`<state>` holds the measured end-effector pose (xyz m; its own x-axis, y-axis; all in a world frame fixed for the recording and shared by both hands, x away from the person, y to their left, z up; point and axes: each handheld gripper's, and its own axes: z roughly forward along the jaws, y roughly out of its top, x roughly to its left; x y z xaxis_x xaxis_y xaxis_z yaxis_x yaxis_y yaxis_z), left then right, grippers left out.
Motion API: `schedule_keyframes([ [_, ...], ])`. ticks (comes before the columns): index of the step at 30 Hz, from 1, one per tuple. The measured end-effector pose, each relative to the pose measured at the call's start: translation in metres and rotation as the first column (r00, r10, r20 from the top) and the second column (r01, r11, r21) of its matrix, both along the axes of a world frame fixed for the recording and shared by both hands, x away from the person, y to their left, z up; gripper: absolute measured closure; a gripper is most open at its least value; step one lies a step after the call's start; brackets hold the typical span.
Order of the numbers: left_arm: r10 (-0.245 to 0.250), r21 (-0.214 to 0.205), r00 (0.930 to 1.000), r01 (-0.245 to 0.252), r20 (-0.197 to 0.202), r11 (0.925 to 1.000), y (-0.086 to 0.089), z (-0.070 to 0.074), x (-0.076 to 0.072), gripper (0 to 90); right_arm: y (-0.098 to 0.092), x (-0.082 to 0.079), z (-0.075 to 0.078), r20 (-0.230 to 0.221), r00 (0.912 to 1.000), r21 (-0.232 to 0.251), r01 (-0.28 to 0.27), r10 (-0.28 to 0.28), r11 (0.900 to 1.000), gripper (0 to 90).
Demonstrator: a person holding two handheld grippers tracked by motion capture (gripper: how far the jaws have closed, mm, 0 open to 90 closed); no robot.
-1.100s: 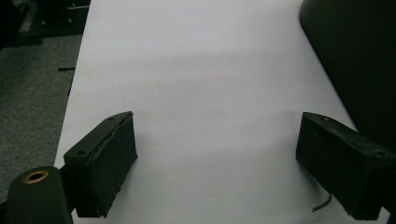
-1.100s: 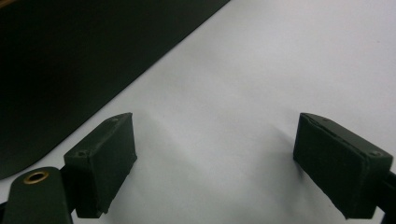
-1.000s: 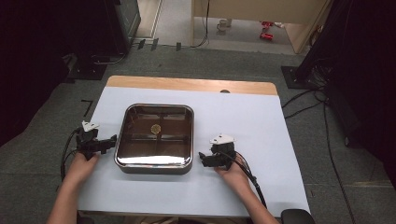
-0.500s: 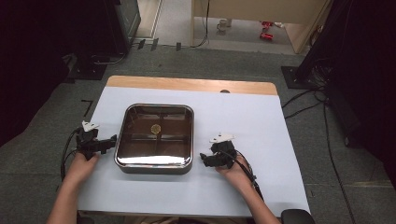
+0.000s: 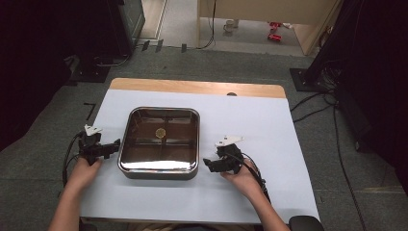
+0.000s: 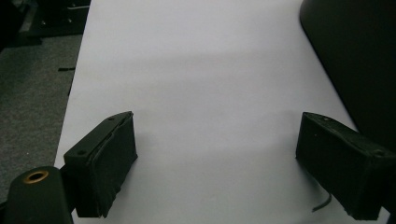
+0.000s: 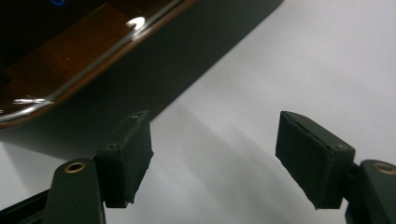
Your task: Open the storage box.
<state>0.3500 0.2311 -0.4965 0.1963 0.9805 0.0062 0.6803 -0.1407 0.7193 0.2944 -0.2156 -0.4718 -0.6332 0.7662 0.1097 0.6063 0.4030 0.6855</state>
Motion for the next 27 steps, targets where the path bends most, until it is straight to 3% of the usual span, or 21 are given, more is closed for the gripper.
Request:
schedule_keyframes([
  [8,0.001,0.000,1.0000,-0.001,0.001,1.0000,0.000,0.000,0.000,12.2,0.000,0.000,0.018,-0.006,0.9988,0.012,-0.048,0.048,0.9988,27.0],
  [12,0.001,0.000,1.0000,-0.001,0.001,1.0000,0.000,0.000,0.000,12.2,-0.001,0.002,0.028,0.013,0.9979,0.011,-0.063,0.063,0.9979,29.2],
  [15,0.001,-0.001,1.0000,-0.001,0.001,1.0000,0.000,0.000,0.000,12.2,0.001,0.006,0.038,-0.001,0.9974,0.014,-0.072,0.072,0.9973,29.3],
  [27,0.000,0.000,1.0000,0.000,0.001,1.0000,0.000,0.000,0.000,12.2,0.017,0.014,0.060,0.041,0.9891,0.010,-0.142,0.142,0.9898,35.3],
])
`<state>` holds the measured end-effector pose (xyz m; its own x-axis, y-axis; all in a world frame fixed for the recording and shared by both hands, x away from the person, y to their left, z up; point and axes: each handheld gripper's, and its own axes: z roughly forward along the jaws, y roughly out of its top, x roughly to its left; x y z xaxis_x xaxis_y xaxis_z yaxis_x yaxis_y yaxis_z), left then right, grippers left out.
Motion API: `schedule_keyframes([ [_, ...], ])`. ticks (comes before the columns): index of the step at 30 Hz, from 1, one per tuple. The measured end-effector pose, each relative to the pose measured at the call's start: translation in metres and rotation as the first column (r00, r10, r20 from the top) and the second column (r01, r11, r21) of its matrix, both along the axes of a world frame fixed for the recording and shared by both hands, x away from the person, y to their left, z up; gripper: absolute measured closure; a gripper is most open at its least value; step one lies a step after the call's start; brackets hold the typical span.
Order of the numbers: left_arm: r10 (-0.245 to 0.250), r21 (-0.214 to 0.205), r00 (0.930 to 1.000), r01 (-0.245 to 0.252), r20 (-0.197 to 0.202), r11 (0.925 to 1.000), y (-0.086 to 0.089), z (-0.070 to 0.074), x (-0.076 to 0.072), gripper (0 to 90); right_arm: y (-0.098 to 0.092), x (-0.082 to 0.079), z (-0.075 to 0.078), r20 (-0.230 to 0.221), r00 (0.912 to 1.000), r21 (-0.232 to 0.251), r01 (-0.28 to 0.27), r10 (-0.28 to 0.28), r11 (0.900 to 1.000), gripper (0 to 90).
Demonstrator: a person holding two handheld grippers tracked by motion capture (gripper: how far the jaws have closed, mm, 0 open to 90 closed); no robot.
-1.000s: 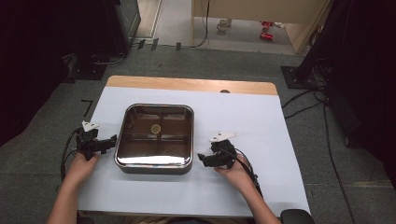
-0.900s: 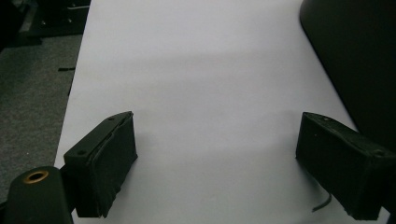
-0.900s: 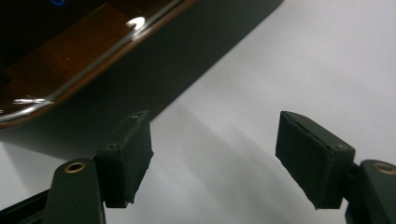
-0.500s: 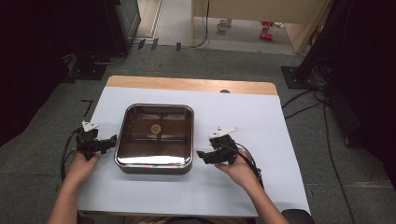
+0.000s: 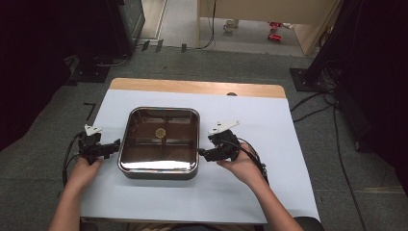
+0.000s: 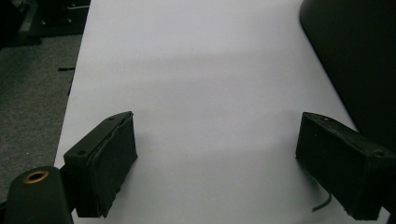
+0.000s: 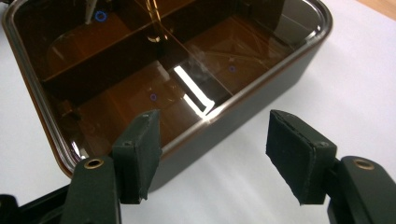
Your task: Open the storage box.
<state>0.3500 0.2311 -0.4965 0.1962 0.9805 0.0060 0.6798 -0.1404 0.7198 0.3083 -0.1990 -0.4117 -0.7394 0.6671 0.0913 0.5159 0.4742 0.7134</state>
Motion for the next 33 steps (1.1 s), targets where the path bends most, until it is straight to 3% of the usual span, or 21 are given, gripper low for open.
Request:
schedule_keyframes([
  [16,0.000,0.000,1.0000,0.000,-0.002,1.0000,0.000,0.000,0.000,12.2,0.042,0.019,0.012,0.004,0.9979,0.041,-0.065,0.065,0.9970,38.6],
  [33,0.002,-0.002,1.0000,-0.002,0.000,1.0000,0.000,0.000,0.000,12.1,0.079,0.038,0.004,0.003,0.9958,0.047,-0.091,0.091,0.9947,42.8],
])
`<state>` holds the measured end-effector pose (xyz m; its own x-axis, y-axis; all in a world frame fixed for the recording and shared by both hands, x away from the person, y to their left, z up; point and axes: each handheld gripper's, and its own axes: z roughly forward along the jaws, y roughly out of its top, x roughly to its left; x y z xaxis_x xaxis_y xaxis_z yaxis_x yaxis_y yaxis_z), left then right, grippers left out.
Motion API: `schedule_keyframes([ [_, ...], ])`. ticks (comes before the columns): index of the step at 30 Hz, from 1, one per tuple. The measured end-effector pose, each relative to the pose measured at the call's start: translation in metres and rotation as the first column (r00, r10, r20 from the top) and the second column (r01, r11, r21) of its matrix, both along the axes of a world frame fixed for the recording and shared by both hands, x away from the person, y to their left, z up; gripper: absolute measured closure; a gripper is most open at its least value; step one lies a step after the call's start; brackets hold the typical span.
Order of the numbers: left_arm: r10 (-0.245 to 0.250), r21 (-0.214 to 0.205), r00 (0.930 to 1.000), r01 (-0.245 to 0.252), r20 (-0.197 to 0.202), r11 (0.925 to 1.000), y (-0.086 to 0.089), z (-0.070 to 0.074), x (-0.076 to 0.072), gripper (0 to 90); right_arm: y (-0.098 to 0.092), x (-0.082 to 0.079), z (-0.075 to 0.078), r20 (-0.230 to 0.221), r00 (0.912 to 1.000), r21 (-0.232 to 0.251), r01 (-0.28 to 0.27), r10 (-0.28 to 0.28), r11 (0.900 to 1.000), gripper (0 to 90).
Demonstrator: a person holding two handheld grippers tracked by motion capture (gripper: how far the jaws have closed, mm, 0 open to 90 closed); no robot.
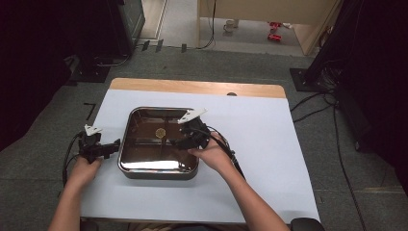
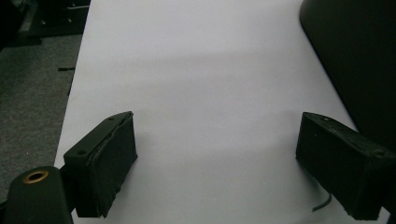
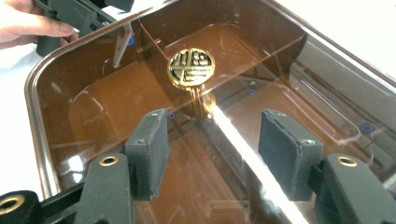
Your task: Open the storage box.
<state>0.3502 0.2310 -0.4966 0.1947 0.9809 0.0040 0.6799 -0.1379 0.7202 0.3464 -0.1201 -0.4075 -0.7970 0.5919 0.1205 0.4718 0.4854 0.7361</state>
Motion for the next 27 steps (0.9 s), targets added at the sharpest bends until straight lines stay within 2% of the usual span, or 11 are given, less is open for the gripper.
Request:
schedule_keyframes([
  [8,-0.001,0.001,1.0000,0.001,0.000,1.0000,0.000,0.000,0.000,12.1,0.025,0.008,-0.006,-0.001,0.9999,0.002,-0.015,0.015,0.9999,46.0],
  [11,-0.002,0.003,1.0000,0.002,0.001,1.0000,0.000,0.000,0.000,12.2,0.032,0.009,-0.008,0.012,0.9998,0.008,-0.016,0.016,0.9998,47.0],
  [16,-0.001,0.002,1.0000,0.001,0.001,1.0000,0.000,0.000,0.000,12.1,0.042,0.012,-0.010,0.006,0.9997,0.007,-0.022,0.022,0.9997,47.9],
  [18,-0.001,0.002,1.0000,0.001,0.001,1.0000,0.000,0.000,0.000,12.1,0.049,0.012,-0.010,0.024,0.9994,-0.012,-0.024,0.025,0.9996,47.3],
  [26,-0.001,0.002,1.0000,0.001,0.001,1.0000,0.000,0.000,0.000,12.1,0.057,0.018,-0.013,0.028,0.9994,-0.056,-0.021,0.022,0.9982,53.6],
  [27,-0.001,0.002,1.0000,0.001,0.001,1.0000,0.000,0.000,0.000,12.1,0.059,0.019,-0.014,0.041,0.9986,-0.072,-0.031,0.034,0.9969,57.3],
])
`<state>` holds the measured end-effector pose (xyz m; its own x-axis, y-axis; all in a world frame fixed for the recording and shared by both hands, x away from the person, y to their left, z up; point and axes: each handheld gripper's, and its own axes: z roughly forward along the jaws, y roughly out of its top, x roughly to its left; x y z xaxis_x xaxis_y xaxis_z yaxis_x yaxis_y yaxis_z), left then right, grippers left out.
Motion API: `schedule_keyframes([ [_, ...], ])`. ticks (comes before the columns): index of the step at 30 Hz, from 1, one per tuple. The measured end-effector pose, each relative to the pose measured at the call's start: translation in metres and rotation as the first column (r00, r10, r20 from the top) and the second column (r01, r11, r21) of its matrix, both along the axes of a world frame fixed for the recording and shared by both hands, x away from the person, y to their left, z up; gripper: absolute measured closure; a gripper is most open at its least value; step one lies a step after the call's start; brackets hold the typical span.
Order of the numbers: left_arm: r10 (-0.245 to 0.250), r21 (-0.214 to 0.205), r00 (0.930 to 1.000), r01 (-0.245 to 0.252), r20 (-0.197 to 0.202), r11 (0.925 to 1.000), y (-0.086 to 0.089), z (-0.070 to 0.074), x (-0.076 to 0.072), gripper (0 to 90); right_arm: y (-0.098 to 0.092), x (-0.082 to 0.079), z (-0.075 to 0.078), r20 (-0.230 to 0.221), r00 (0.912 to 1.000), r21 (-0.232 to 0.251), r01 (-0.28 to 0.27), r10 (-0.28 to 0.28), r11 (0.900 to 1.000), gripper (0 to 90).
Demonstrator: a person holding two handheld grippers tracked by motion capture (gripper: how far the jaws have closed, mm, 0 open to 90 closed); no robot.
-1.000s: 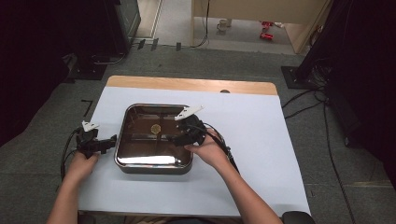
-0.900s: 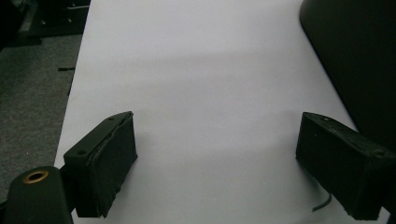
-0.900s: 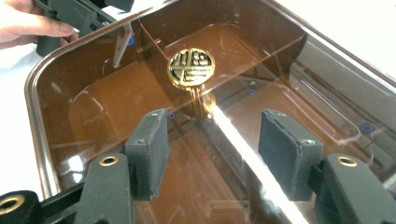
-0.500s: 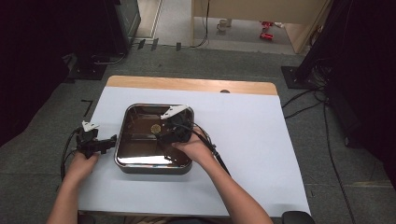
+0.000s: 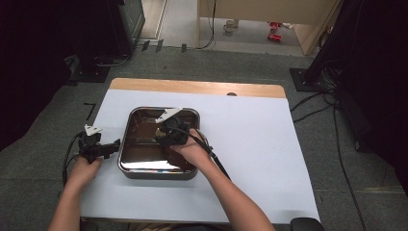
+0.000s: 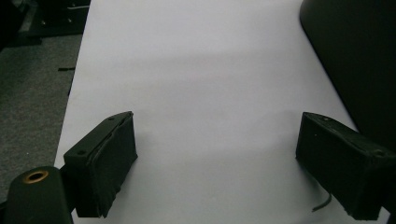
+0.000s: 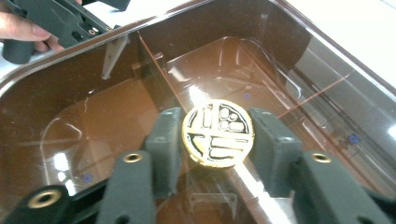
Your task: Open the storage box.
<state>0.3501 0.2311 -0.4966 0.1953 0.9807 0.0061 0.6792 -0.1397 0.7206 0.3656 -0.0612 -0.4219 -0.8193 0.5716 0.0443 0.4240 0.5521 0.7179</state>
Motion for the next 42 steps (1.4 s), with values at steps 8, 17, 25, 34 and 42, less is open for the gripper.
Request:
schedule_keyframes([
  [8,0.000,-0.001,1.0000,0.000,0.000,1.0000,0.000,0.000,0.000,12.2,0.001,0.000,0.003,0.004,1.0000,-0.016,-0.002,0.002,0.9999,58.7],
  [17,0.000,-0.001,1.0000,0.000,-0.001,1.0000,0.000,0.000,0.000,12.1,-0.002,-0.004,0.018,0.004,1.0000,-0.005,-0.008,0.008,1.0000,58.8],
  [25,0.001,-0.002,1.0000,-0.001,-0.002,1.0000,0.000,0.000,0.000,12.2,-0.009,-0.009,0.042,0.049,0.9984,-0.023,-0.026,0.027,0.9994,58.8],
  [34,0.000,-0.002,1.0000,0.000,-0.002,1.0000,0.000,0.000,0.000,12.2,-0.035,-0.006,0.055,0.046,0.9989,-0.020,0.007,-0.006,0.9998,58.8],
  [42,0.000,-0.001,1.0000,0.000,-0.002,1.0000,0.000,0.000,0.000,12.2,-0.080,0.001,0.054,0.033,0.9959,-0.011,0.085,-0.084,0.9964,58.8],
])
